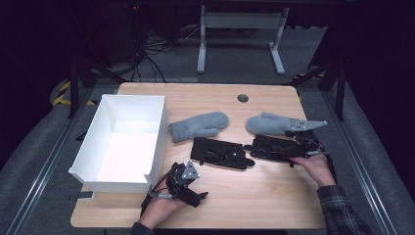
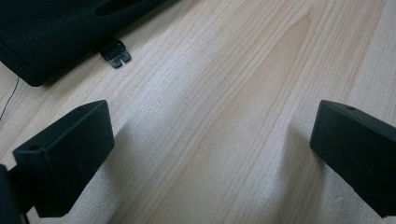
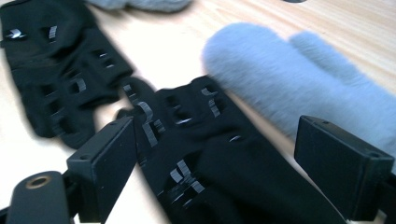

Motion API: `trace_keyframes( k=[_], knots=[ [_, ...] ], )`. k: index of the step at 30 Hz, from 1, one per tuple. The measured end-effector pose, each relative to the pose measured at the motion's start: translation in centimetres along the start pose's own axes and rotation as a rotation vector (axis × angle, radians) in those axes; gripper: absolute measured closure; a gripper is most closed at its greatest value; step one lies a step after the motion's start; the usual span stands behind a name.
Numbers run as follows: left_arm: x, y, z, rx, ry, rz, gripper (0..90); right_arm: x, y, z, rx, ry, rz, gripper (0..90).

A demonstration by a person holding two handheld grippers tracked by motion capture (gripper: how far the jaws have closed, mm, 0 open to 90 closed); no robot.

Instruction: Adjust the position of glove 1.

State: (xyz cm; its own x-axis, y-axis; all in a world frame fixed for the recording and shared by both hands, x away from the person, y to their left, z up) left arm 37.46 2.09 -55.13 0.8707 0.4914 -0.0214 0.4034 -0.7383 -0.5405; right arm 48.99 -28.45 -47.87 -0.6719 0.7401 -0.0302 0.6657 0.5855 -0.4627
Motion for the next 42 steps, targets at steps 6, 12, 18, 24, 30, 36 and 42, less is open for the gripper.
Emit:
trace_keyframes(
  k=[6,12,18,24,30,36,42],
  knots=[
    [0.0,0.0,0.0,0.000,0.000,0.000,0.1,-1.9,1.8,-1.0,0.011,0.002,0.013,14.2],
    [0.0,0.0,0.0,-0.001,0.000,-0.001,0.2,-3.9,3.2,-1.9,0.006,0.029,0.033,15.3],
    [0.0,0.0,0.0,-0.002,-0.001,-0.001,0.2,-5.4,4.3,-1.4,0.011,0.059,0.036,19.0],
    [0.0,0.0,0.0,-0.001,0.000,-0.001,0.2,-6.4,5.0,0.0,0.042,0.076,0.048,27.6],
    [0.0,0.0,0.0,-0.001,0.000,-0.001,0.2,-7.1,5.2,0.6,0.056,0.056,0.067,49.4],
    [0.0,0.0,0.0,-0.002,-0.001,-0.002,0.2,-7.4,5.3,1.0,0.063,0.021,0.086,74.8],
    [0.0,0.0,0.0,-0.002,-0.001,-0.002,0.2,-7.5,5.1,0.5,0.063,-0.017,0.108,83.7]
  ],
)
Point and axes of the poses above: each handheld gripper's, and its own axes: y roughly forward along the jaws, z roughly out of its underside, x roughly to its left, the point moved 10 cm from there along y, roughly forward along the jaws, and after that the axes turned 14 degrees about -x, right-handed, at the moved point
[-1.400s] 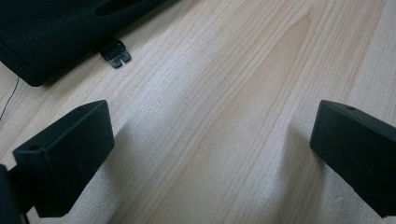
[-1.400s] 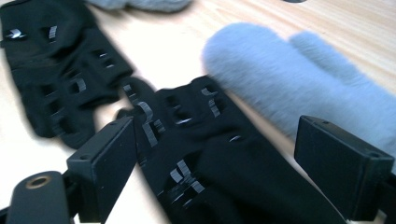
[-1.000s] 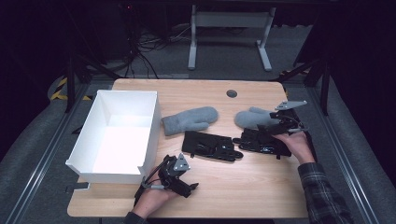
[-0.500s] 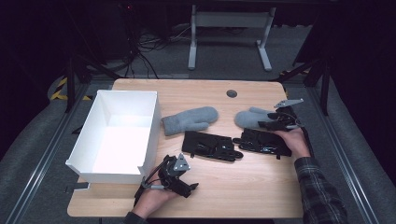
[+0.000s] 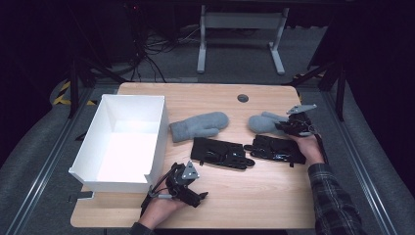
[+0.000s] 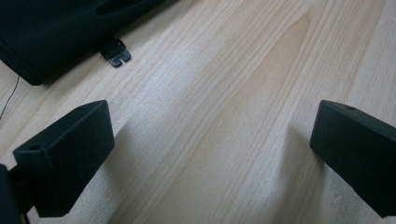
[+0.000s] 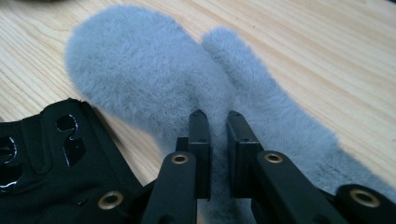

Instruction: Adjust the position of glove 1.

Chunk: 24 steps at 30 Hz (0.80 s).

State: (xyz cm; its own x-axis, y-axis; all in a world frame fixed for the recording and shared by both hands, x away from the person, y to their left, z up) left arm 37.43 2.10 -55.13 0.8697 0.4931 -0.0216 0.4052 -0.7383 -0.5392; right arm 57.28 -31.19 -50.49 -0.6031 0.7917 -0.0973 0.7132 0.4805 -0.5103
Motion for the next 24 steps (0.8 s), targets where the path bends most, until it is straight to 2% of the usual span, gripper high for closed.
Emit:
trace_keyframes(
  k=[7,13,24],
  knots=[
    [0.0,0.0,0.0,0.000,0.001,0.000,0.2,-0.1,-1.1,-1.7,-0.038,-0.026,0.025,84.4],
    [0.0,0.0,0.0,0.000,0.000,0.000,0.2,0.5,-2.7,-3.2,-0.067,-0.027,0.018,84.4],
    [0.0,0.0,0.0,0.000,-0.003,-0.003,0.2,3.4,-5.7,-4.1,-0.077,-0.028,-0.029,84.5]
  ],
)
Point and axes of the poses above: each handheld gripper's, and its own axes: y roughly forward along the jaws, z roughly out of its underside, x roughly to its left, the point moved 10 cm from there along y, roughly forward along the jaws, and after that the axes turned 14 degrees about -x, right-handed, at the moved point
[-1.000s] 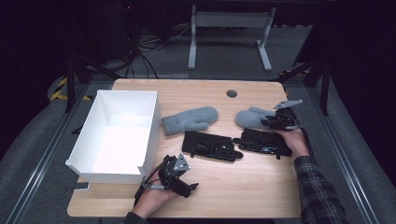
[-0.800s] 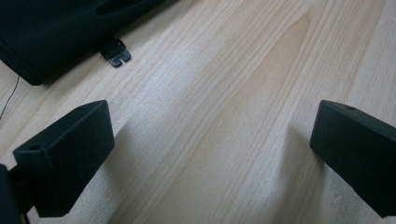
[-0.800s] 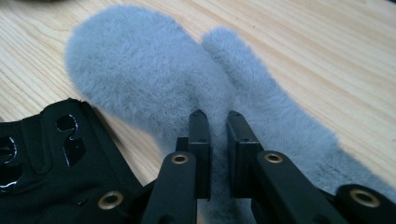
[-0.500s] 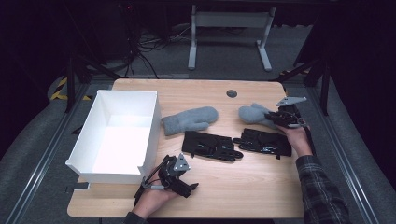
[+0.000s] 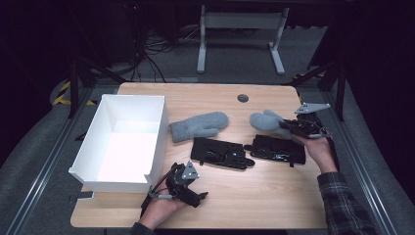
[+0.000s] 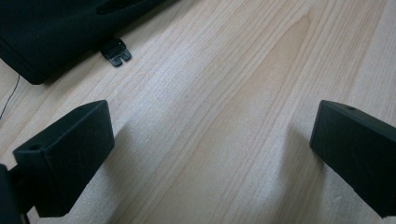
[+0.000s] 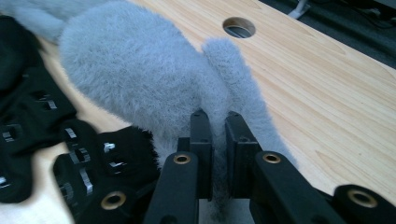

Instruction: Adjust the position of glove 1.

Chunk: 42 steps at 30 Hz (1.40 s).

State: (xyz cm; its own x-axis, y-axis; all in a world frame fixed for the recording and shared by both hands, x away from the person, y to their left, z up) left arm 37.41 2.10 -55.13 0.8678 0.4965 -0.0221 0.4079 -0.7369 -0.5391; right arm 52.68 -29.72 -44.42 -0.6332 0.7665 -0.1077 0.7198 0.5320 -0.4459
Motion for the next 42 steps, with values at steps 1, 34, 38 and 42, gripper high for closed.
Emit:
trace_keyframes(
  k=[1,34,38,42],
  knots=[
    [0.0,0.0,0.0,0.000,0.000,0.000,0.2,0.3,-0.3,-0.1,0.000,-0.002,-0.005,84.5],
    [0.0,0.0,0.0,-0.002,0.000,0.000,0.2,10.9,-6.8,4.6,0.049,-0.003,-0.169,84.4],
    [0.0,0.0,0.0,-0.002,-0.001,-0.001,0.2,12.1,-6.8,5.3,0.069,-0.013,-0.186,84.3],
    [0.0,0.0,0.0,-0.002,-0.001,-0.002,0.2,13.1,-6.7,6.1,0.099,-0.020,-0.201,84.1]
  ],
)
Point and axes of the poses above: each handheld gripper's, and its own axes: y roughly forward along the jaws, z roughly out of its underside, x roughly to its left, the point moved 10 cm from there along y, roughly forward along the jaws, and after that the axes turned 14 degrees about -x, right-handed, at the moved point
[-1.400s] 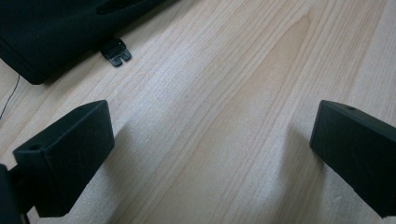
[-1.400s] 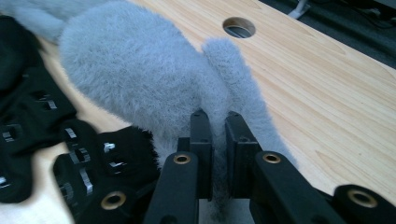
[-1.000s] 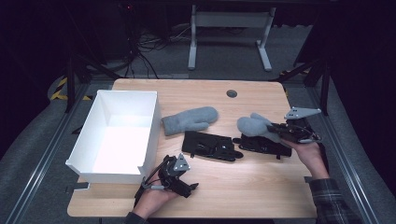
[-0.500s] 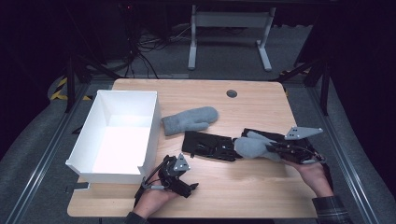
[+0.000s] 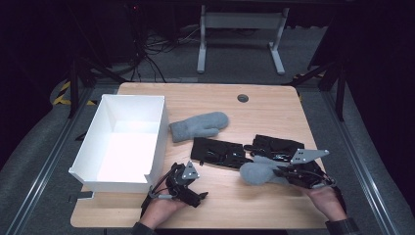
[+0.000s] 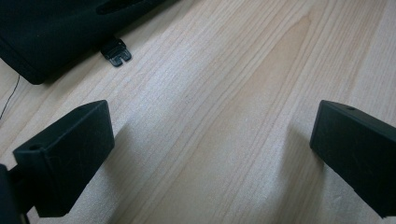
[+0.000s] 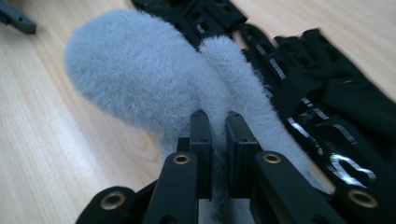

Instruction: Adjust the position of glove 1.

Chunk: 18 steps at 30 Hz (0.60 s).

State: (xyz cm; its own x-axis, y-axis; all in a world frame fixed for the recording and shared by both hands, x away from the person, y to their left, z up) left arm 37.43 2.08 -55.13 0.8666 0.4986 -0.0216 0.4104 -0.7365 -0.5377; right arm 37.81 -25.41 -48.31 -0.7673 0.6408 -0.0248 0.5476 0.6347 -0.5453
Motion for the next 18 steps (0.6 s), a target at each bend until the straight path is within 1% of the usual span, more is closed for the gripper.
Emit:
trace_keyframes(
  k=[4,6,8,9,10,11,12,13,14,16,17,18],
  knots=[
    [0.0,0.0,0.0,0.000,0.000,0.000,0.2,0.8,0.5,0.8,0.026,-0.002,-0.016,83.1],
    [0.0,0.0,0.0,-0.001,0.000,0.001,0.2,1.3,0.7,1.1,0.041,0.001,-0.033,80.7],
    [0.0,0.0,0.0,-0.001,0.000,0.001,0.2,1.6,0.9,1.2,0.039,0.008,-0.048,68.1],
    [0.0,0.0,0.0,-0.001,-0.001,0.001,0.2,1.7,0.8,1.1,0.033,0.012,-0.053,63.7],
    [0.0,0.0,0.0,-0.001,-0.001,0.001,0.2,1.7,0.6,0.8,0.014,0.018,-0.058,58.6],
    [0.0,0.0,0.0,-0.001,-0.001,0.000,0.2,1.7,0.5,0.6,0.002,0.020,-0.059,55.9],
    [0.0,0.0,0.0,-0.001,-0.001,0.001,0.2,1.6,0.3,0.4,-0.011,0.023,-0.056,55.5],
    [0.0,0.0,0.0,-0.001,0.000,0.001,0.2,1.5,0.0,0.2,-0.017,0.022,-0.051,55.6],
    [0.0,0.0,0.0,0.000,0.000,0.000,0.1,1.1,-0.3,0.1,-0.030,0.022,-0.039,58.3],
    [0.0,0.0,0.0,0.000,0.000,0.000,0.1,0.0,-0.9,0.0,-0.046,0.038,-0.017,70.2],
    [0.0,0.0,0.0,0.000,0.000,0.000,0.2,-0.8,-1.2,0.3,-0.038,0.039,0.005,75.2],
    [0.0,0.0,0.0,-0.001,-0.001,0.001,0.2,-1.5,-1.5,0.5,-0.033,0.040,0.023,78.3]
  ],
)
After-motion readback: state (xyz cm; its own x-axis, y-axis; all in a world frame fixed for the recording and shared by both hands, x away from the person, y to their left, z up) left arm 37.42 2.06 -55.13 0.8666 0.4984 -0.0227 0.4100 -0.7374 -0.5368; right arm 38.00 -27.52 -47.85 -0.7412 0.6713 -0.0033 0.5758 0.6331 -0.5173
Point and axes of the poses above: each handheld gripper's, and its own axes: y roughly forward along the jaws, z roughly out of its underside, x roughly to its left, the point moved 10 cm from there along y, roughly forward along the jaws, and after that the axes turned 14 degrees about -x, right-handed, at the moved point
